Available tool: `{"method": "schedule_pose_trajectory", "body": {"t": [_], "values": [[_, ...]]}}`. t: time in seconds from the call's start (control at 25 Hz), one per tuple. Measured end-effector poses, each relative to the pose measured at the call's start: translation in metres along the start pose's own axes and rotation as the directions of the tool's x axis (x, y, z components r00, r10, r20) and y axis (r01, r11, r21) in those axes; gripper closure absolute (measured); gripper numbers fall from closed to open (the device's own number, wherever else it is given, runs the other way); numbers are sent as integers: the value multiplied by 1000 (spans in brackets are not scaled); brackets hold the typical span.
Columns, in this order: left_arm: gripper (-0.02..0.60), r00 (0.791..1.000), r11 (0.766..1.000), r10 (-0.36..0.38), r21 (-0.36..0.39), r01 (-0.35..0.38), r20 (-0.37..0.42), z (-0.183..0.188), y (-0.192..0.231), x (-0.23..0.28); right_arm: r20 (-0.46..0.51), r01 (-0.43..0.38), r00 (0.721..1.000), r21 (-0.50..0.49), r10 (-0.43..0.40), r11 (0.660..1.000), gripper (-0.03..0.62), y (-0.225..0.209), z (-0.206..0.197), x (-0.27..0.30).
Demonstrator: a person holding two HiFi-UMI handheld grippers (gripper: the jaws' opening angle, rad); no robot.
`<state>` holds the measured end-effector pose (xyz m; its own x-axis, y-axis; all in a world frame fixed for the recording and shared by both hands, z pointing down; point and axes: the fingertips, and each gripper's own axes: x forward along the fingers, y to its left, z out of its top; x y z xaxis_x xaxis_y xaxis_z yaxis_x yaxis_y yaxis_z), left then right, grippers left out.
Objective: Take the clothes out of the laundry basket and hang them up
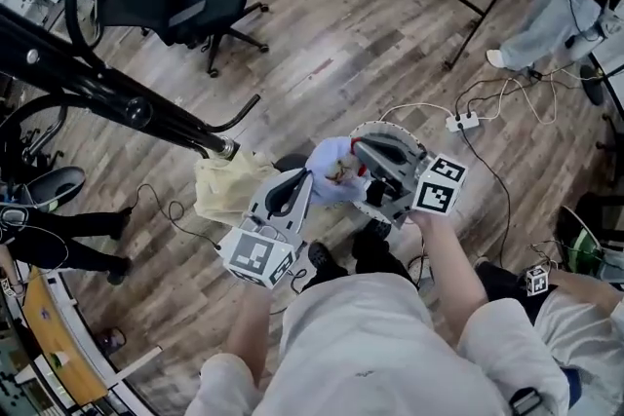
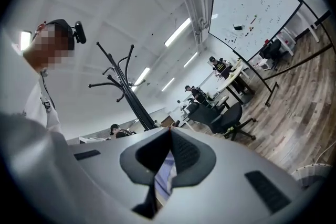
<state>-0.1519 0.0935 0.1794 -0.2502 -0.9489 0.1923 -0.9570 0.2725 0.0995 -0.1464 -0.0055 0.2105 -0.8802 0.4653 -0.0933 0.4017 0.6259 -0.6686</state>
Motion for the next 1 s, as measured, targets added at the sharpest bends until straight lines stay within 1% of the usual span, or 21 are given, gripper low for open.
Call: {"method": "schedule_pose_trajectory", "body": {"t": [0.16,0.28,0.44,0.56,0.68,0.84,0.88,0.92,0.96,1.0], "values": [[558,1000,1000,15,12,-15,-1,2,13,-25,24,-18,1000,-60,20,998,589,32,18,15],[558,1000,1000,28,7,-28,14,6,21,-41,26,-33,999,-115,36,993,588,58,28,24],[557,1000,999,24,24,-24,20,5,22,-56,23,-54,998,-184,59,981,589,91,33,31],[557,999,999,20,36,-21,31,8,20,-68,24,-71,997,-211,78,975,589,115,33,36],[557,998,998,15,56,-19,65,20,20,-79,9,-88,996,-247,93,965,589,134,33,45],[552,994,993,-22,119,10,105,47,12,-82,-9,-120,992,-274,122,954,589,152,32,55],[529,993,990,-34,137,19,112,54,10,-81,-11,-129,991,-279,132,952,589,157,33,58],[484,992,988,-45,154,27,117,62,8,-80,-14,-139,990,-284,141,949,589,162,34,61],[462,991,985,-56,170,35,121,69,6,-81,-16,-149,988,-287,151,946,589,168,34,66],[460,990,982,-65,185,41,126,76,6,-82,-18,-160,987,-291,162,943,589,175,34,70]]}}
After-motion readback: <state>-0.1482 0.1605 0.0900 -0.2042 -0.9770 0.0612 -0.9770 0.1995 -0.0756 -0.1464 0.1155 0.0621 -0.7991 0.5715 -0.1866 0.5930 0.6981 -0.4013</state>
